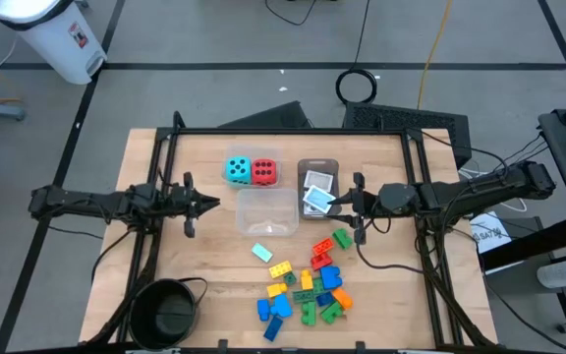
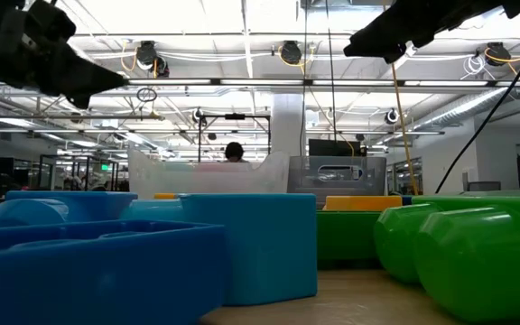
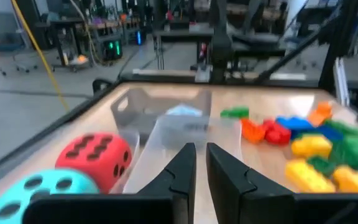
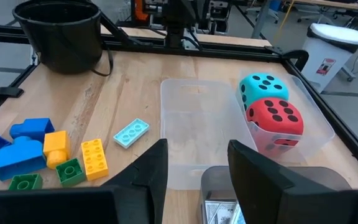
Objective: Pick & Place Toys
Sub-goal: Put the green game piece into the bottom transparent bin
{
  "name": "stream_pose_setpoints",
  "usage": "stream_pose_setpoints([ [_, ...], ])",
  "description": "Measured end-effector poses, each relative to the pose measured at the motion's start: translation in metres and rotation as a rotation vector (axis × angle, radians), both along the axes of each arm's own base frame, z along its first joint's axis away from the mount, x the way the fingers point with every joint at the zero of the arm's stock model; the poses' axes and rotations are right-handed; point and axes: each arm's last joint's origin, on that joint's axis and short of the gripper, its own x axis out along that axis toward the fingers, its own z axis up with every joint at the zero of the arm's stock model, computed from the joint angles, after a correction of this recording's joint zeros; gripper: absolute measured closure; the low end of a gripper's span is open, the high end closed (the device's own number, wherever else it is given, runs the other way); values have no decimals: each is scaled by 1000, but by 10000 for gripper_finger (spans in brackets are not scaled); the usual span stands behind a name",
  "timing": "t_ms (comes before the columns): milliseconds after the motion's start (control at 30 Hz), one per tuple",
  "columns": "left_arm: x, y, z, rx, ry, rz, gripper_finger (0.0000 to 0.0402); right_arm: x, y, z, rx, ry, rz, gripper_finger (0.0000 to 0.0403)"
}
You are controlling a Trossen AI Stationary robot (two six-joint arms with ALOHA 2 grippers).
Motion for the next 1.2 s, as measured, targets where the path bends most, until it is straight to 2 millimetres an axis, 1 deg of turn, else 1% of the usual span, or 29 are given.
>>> stream_pose_setpoints([
  [100,-5,1,-3,-5,25,16,360,0,1,0,2,0,4,264],
  [367,-15,1,5,21,-69,13,360,-1,14,2,-12,-22,69,264],
  [500,-15,1,5,12,-73,25,360,-2,21,5,-9,-48,100,264],
  [633,-15,1,5,-32,-80,27,360,1,31,9,26,-156,137,263],
  [700,-15,1,5,-34,-80,19,360,0,38,1,45,-203,168,263],
  [800,-15,1,5,-12,-77,18,360,-4,49,-17,55,-226,218,256],
  [867,-15,1,5,1,-76,18,360,-8,56,-24,69,-221,252,241],
  [933,-15,1,5,1,-76,17,360,-11,66,-26,100,-209,282,216],
  [1033,-15,1,5,-1,-76,17,360,-11,87,-21,122,-194,289,168],
  [1133,-15,1,5,-1,-76,18,360,-6,111,-9,75,-129,215,129],
  [1200,-15,1,5,-1,-76,17,360,-2,123,-10,32,3,135,116],
])
